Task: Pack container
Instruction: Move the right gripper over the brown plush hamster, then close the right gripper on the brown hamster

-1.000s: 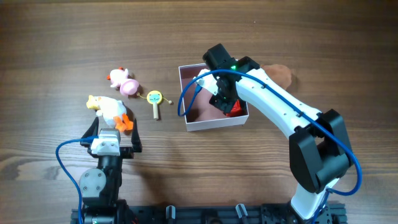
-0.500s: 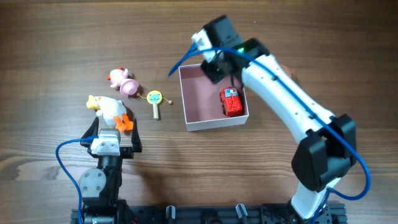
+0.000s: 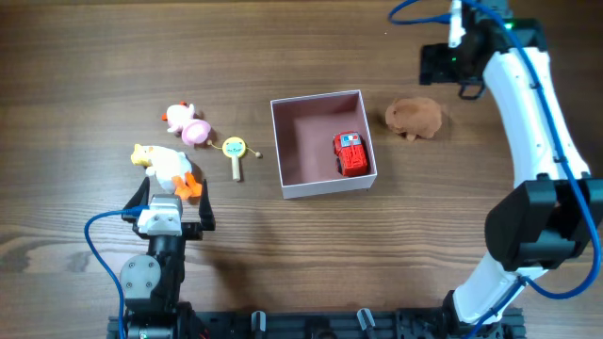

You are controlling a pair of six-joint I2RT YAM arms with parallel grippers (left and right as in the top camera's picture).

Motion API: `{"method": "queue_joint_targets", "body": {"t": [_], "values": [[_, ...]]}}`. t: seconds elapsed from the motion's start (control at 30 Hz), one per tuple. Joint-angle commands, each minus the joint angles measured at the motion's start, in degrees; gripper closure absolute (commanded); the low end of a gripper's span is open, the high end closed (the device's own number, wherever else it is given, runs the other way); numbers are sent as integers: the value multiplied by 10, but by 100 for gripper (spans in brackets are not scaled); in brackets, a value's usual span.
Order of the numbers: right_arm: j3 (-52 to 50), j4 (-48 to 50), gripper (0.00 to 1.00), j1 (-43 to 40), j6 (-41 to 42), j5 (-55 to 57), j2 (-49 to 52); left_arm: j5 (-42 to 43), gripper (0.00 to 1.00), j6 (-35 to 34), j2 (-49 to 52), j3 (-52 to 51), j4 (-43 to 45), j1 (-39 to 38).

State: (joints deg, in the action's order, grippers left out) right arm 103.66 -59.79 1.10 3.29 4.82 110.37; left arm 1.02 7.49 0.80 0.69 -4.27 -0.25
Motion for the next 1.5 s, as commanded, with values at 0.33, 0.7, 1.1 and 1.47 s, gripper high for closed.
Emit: {"method": "queue_joint_targets", "body": {"t": [0.33, 0.7, 1.1, 1.47], "values": [[-125, 40, 0, -2, -439, -36, 0, 11, 0, 11, -4, -4, 0, -3], [-142, 128, 1, -7, -528, -91, 11, 11, 0, 11, -4, -4, 0, -3], [-145, 107, 5, -7, -526, -144, 47, 11, 0, 11, -4, -4, 0, -3], [-145, 80, 13, -7, -522, -144, 48, 11, 0, 11, -4, -3, 0, -3]]}}
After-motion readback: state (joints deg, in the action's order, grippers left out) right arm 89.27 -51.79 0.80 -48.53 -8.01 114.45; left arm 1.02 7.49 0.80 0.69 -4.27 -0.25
